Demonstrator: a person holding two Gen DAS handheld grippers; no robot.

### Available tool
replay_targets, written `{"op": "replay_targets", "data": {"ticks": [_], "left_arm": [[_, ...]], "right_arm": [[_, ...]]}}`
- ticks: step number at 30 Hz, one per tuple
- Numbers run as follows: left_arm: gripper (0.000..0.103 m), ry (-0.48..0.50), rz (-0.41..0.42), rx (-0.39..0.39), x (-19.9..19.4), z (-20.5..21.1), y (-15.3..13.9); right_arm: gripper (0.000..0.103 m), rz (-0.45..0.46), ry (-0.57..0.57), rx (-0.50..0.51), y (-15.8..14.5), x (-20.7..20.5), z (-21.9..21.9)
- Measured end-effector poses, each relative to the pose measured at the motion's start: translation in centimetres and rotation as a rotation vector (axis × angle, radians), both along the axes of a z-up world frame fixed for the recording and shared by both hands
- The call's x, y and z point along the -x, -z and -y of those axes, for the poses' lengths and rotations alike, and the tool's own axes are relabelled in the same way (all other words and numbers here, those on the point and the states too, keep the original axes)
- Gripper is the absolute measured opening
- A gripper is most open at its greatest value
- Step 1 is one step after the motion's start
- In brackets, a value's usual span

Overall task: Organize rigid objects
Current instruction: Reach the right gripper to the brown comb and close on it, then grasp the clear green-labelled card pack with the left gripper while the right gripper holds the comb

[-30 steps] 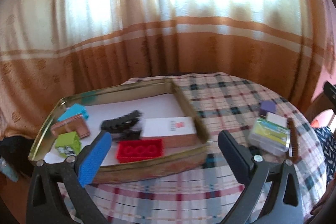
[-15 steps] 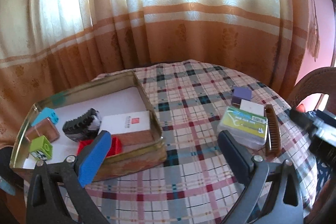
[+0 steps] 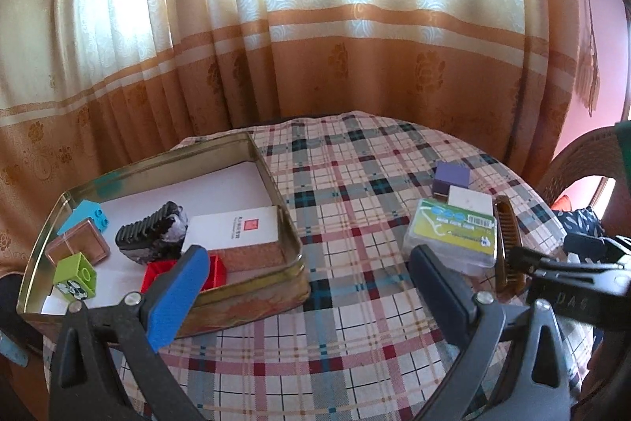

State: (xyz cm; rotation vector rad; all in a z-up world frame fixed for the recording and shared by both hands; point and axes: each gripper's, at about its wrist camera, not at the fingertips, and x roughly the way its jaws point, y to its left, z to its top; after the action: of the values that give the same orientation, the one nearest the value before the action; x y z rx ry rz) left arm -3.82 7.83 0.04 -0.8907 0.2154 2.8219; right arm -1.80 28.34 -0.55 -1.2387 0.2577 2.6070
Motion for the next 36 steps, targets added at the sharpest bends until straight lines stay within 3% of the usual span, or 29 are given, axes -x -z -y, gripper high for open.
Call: {"op": "replay_targets", "data": {"ticks": [5,15,17,19,21,23,28,36], "left_arm": [[0.103,0.003,-0.002,0.007,0.0,-0.2,0.1],[0.103,-0.002,0.000,0.004,0.1,-0.1,0.3],[0.103,-0.004,0.002,0.001,0.2,-0.1,0.3],[0.103,-0.004,0.004,-0.002,0.2,0.0,0.4],[0.103,-0.002,0.010,0.003,0.2,0.0,0.4],[0.103,0.006,0.016,0.015,0.3,-0.3,0.5],[0.103,0.071,0.000,0.063,0.3,-1.9,0.5],[0.103,0.188,0.051,0.037,2.1,-5.3,1.3]], "right_arm": [[0.085,0.012,-0.043,0.013,-0.3,1.1,0.3],[0.089,0.104,-0.163,-0.155,0.7,3.9,3.3],[0.087,0.104,-0.163,-0.148,0.6,3.9,3.0],[0.069,0.092,-0.149,-0.163,0.4,3.6,2.9],[0.059,0.074,-0.126,-0.171,0.2,3.2,2.5],[0.054,0.043,-0.110,-0.128,0.0,2.7,1.6],[0.030,-0.044,-0.072,0.008,-0.4,1.2,-0.2],[0.027,-0.156,-0.096,0.126,-0.8,0.0,-0.9]]}}
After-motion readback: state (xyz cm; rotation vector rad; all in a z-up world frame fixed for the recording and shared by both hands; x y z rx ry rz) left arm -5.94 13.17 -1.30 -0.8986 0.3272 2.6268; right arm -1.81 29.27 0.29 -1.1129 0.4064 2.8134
